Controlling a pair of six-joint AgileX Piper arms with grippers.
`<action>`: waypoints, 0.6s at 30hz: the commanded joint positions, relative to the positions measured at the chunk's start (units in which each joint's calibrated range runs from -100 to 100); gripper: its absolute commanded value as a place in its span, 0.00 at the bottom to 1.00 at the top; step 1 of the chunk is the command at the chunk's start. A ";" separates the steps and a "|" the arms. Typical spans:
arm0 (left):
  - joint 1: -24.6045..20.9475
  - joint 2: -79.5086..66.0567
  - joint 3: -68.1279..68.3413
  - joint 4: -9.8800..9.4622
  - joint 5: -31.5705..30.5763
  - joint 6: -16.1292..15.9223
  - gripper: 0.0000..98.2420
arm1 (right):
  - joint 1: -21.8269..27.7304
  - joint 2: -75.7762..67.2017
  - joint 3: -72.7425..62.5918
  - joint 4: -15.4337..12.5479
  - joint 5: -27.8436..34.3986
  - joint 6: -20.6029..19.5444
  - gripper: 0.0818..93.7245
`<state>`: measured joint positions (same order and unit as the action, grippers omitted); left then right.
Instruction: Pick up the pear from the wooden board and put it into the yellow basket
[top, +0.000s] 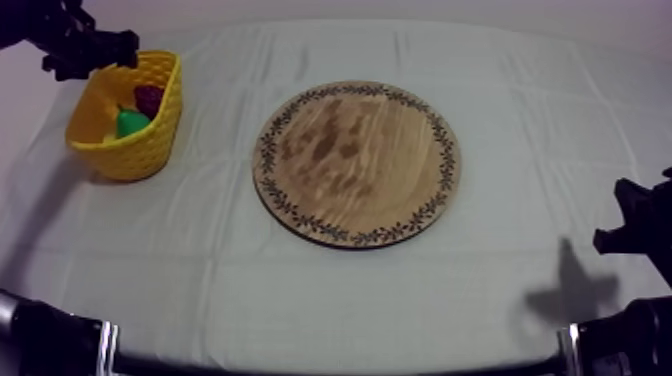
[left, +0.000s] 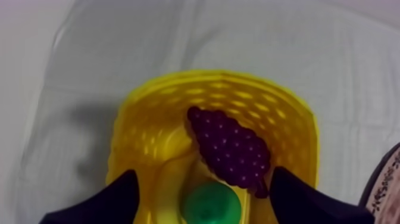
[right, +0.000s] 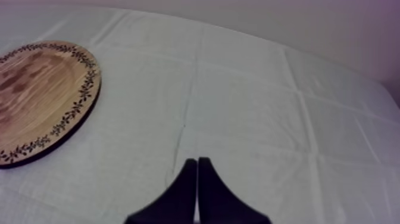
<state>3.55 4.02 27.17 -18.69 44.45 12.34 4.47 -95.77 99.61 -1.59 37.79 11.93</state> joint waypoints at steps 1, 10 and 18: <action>-0.03 -2.74 0.62 0.03 -0.47 0.52 0.67 | -0.02 0.01 0.05 0.00 0.03 -0.14 0.00; -0.95 -21.23 9.97 0.67 -6.64 2.18 0.29 | -0.03 0.01 0.05 0.00 0.03 -0.14 0.00; -1.27 -44.16 26.58 2.59 -12.00 -0.57 0.05 | -0.03 0.01 0.05 0.00 0.03 -0.14 0.00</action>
<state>2.23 -30.08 47.89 -16.64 32.67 12.50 4.47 -95.77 99.61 -1.59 37.87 11.75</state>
